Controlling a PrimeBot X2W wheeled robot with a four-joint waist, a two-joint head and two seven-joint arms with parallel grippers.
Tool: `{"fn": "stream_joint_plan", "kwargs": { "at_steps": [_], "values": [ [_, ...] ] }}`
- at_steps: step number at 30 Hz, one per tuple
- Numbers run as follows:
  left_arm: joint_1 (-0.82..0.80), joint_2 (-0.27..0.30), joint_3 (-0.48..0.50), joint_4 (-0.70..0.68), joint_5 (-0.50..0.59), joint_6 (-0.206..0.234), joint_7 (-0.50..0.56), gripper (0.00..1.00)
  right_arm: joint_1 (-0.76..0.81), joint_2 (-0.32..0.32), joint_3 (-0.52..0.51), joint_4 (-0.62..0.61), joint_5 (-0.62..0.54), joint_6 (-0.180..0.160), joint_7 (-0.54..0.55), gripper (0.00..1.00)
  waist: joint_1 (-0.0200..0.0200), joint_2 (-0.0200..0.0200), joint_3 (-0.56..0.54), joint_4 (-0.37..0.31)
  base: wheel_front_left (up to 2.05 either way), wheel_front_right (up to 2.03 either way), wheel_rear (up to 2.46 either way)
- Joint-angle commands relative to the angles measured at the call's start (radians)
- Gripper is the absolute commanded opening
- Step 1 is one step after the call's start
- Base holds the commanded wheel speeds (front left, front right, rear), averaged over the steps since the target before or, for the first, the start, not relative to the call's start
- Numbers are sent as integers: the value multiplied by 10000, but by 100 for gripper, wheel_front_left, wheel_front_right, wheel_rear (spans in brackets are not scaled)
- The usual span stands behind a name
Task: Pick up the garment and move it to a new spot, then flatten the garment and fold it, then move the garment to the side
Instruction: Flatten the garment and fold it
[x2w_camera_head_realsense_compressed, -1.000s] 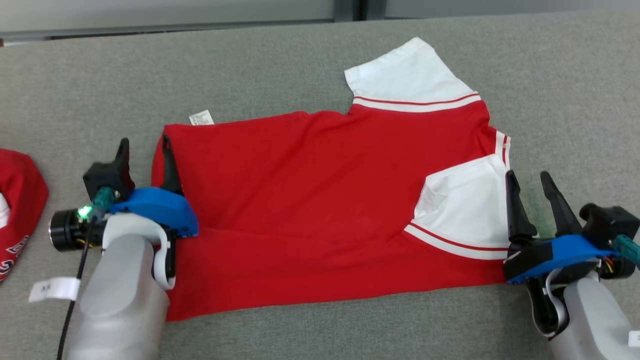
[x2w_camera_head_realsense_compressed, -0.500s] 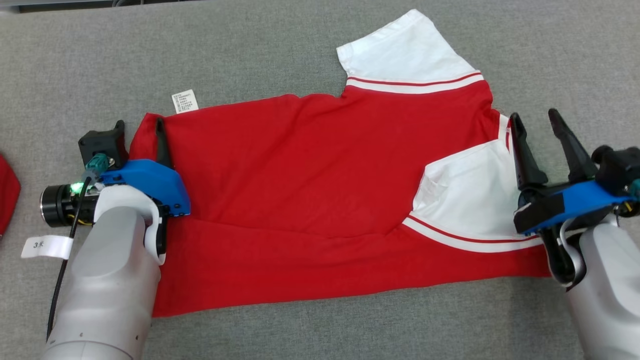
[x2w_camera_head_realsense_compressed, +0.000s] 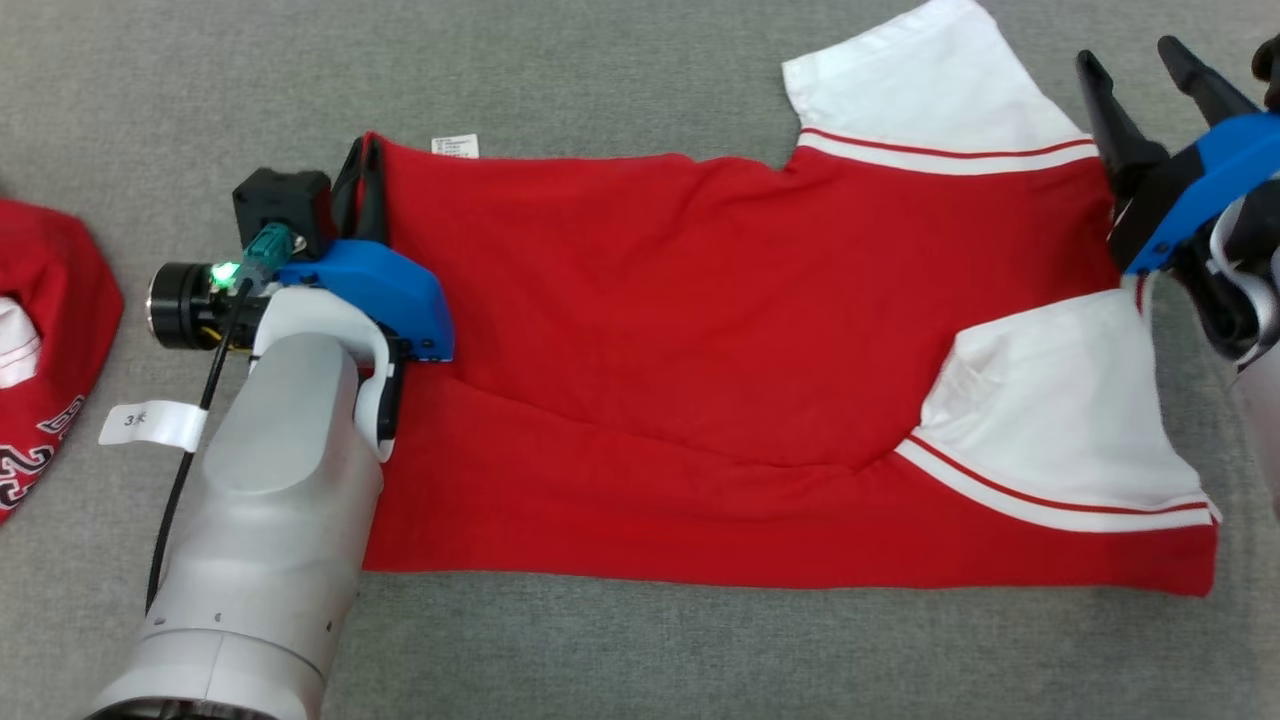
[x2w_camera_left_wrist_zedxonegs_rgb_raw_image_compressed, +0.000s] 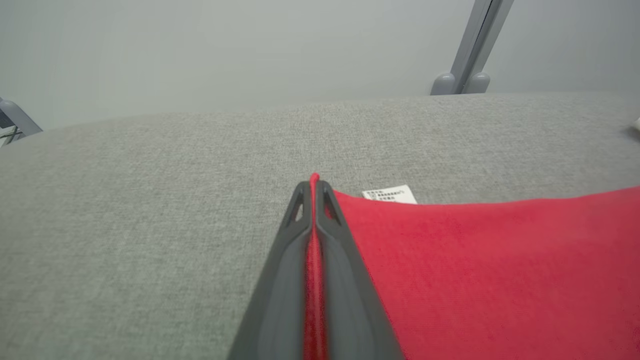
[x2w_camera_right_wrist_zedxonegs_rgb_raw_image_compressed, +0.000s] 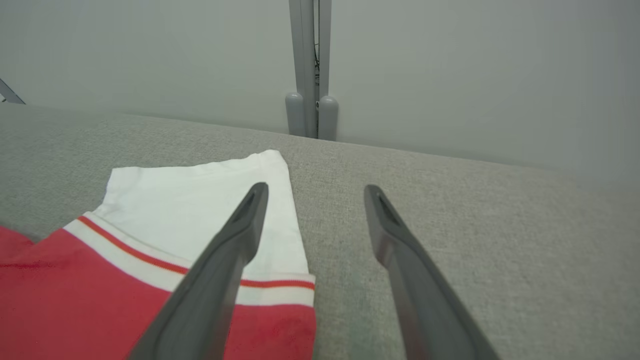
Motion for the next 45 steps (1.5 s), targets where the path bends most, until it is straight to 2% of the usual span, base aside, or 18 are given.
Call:
{"fn": "stream_joint_plan", "kwargs": {
  "at_steps": [1, 7, 10, 17, 23, 25, 27, 31, 37, 45],
  "values": [
    [-171, -46, -51, -220, 79, -4, -25, 0, -362, -132, 142, 196, 62, 0, 248, 100, -1, 0, 289, 370, 0, 0, 0],
    [-112, -246, -664, -1218, -43, -105, -28, 0, -1667, -754, 535, 1282, 482, 0, 1407, 100, -1, 0, 694, 1348, 0, 0, 0],
    [46, -265, -1404, -1743, -634, -176, -29, 0, -2129, -1005, 732, 1677, 657, 0, 1829, 100, -1, 0, 862, 1745, 0, 0, 0],
    [182, -264, -3143, -2642, -1917, 378, -30, 0, -2840, -1250, 1073, 2440, 866, 0, 2255, 100, -1, 0, 1159, 2290, 0, 0, 0],
    [51, -268, -4005, -2921, -2637, 772, -30, 0, -2961, -1199, 1405, 2934, 1006, 2, 2470, 100, -1, 0, 1267, 2461, 0, 0, 0],
    [-28, -268, -4132, -2963, -2782, 878, -30, 0, -2971, -1152, 1554, 2961, 1033, 3, 2464, 0, -1, 0, 1309, 2454, 0, 0, 0],
    [-89, -267, -4153, -3019, -2865, 981, -30, 0, -3041, -1201, 1556, 2907, 1095, 2, 2104, 0, -1, 0, 1331, 2422, 0, 0, 0],
    [-117, -266, -3953, -3111, -2831, 1158, -30, 0, -3432, -1361, 1359, 2799, 909, -1, 479, 0, -1, 0, 1296, 2263, 0, 0, 0],
    [143, -211, -3287, -2972, -2561, 1188, -31, 0, -3406, -1122, 1276, 2855, 794, -1, -1539, 0, -1, 0, 990, 1790, 0, 0, 0],
    [507, 238, -2107, -2811, -2157, 1189, -31, 0, -2695, -735, 1389, 2228, 1469, -1, -2374, 0, -1, 0, 337, 913, 0, 0, 0]
  ]
}}
